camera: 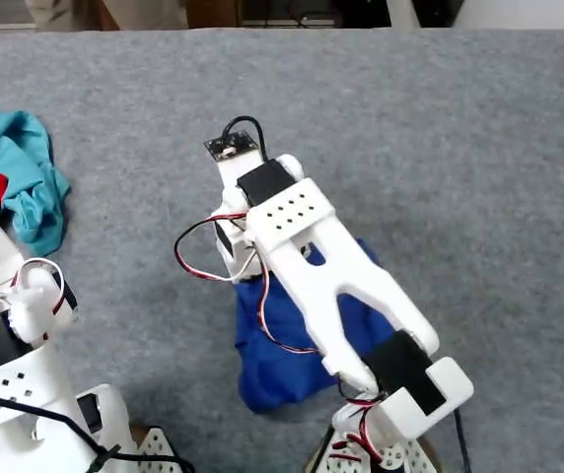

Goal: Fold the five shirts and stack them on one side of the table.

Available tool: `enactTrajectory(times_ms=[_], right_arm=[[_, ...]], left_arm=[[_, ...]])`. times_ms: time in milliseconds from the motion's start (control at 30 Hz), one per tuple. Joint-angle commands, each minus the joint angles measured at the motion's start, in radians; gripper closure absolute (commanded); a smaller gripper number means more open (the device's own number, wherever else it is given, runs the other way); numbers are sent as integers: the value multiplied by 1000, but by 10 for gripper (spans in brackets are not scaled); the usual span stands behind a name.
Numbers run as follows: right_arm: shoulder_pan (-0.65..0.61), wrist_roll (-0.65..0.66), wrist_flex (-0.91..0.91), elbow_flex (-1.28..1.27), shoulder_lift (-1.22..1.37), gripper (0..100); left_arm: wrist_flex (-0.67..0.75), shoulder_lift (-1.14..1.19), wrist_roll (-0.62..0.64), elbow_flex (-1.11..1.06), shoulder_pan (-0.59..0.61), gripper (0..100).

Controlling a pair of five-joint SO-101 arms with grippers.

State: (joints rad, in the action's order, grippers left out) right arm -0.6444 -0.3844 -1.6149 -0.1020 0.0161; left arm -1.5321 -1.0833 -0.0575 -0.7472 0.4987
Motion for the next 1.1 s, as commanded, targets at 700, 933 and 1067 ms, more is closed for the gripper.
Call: enactTrajectory(times_ms=[700,933,1067], right_arm=[[535,258,-170,426,-788,978],[889,393,-169,274,-877,992],[1058,431,-167,136,-897,992]], left_arm=[[58,4,43,12,-322,980],[172,19,100,11,-578,980],[215,124,101,14,-690,980]])
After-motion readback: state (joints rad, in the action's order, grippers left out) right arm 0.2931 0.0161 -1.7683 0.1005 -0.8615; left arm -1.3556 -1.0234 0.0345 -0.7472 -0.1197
